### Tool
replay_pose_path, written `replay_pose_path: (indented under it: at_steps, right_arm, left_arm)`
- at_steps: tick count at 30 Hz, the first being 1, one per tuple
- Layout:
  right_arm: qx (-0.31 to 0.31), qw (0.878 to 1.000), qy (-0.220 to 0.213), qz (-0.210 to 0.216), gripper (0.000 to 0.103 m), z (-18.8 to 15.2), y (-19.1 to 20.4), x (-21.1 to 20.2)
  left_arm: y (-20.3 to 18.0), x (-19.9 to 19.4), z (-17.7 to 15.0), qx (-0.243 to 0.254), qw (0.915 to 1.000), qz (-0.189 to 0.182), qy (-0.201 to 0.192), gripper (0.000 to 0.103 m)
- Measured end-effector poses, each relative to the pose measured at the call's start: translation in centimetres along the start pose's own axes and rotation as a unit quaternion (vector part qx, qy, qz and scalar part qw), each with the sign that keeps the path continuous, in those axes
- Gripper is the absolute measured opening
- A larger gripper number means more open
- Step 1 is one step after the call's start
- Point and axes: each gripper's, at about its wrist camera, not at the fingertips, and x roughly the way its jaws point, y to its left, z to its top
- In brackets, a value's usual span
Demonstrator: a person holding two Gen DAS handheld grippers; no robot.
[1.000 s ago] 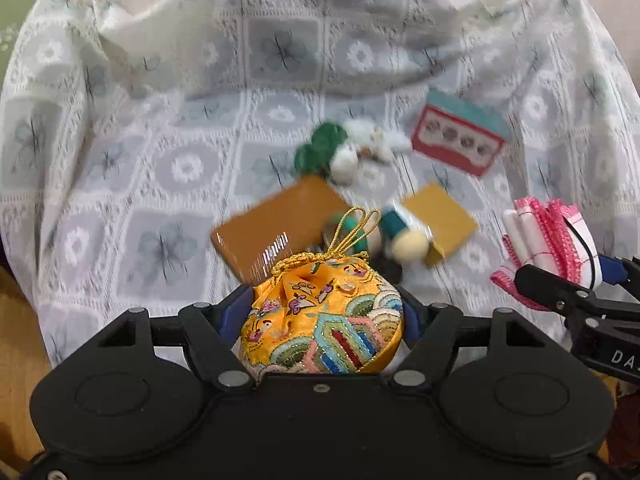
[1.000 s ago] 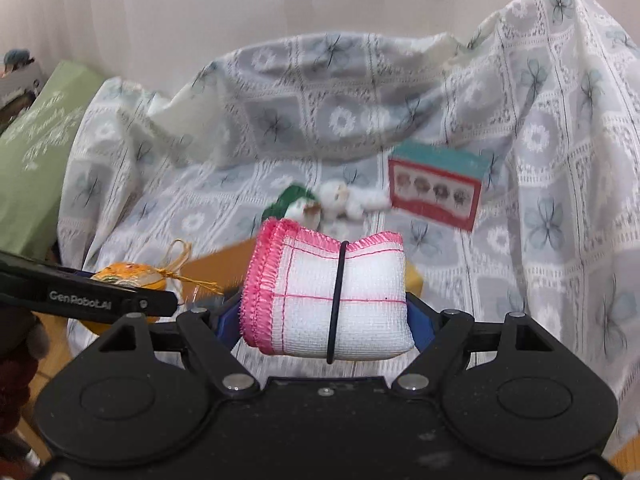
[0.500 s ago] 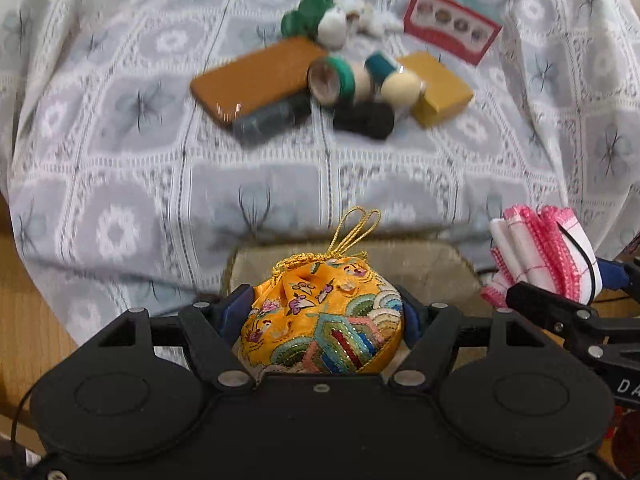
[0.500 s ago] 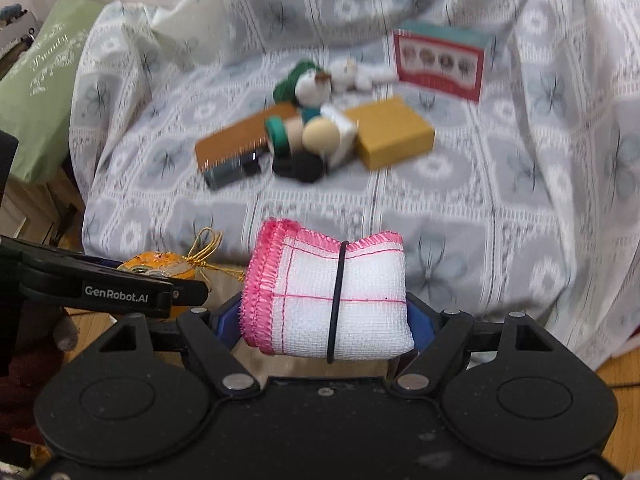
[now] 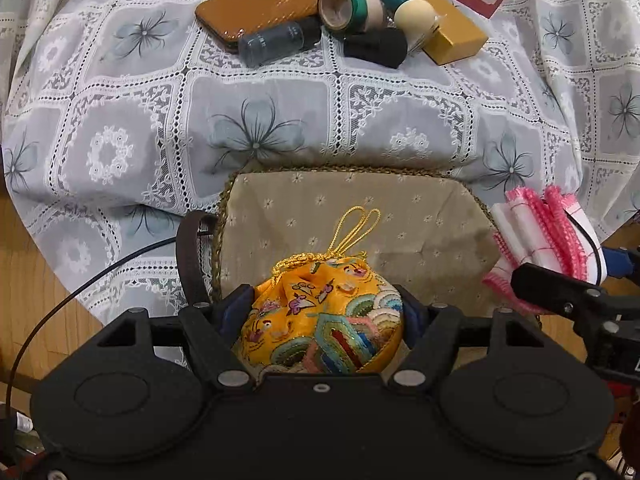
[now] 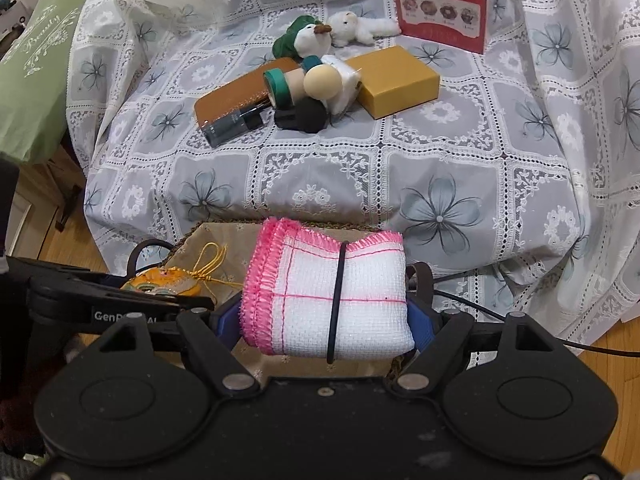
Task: Organize soft objects
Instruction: 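Release the towel roll and yellow pouch into the basket with both grippers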
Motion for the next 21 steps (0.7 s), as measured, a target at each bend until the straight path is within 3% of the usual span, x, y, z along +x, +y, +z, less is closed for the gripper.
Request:
replay_pose_path:
  at_steps: [9,21]
  right_arm:
    - [-0.006,1.000,0.009,0.009,0.080,0.20,0.18,0.46]
    - [-0.013,1.000,0.008,0.013,0.081,0.32,0.16,0.52]
  left_arm:
    - [-0.16,-0.04,0.15,0.002,1.0000,0.003,-0.004,0.074]
    - [-0.09,0.10,0.07,0.007,0.9999,0.014,-0.002,0.075]
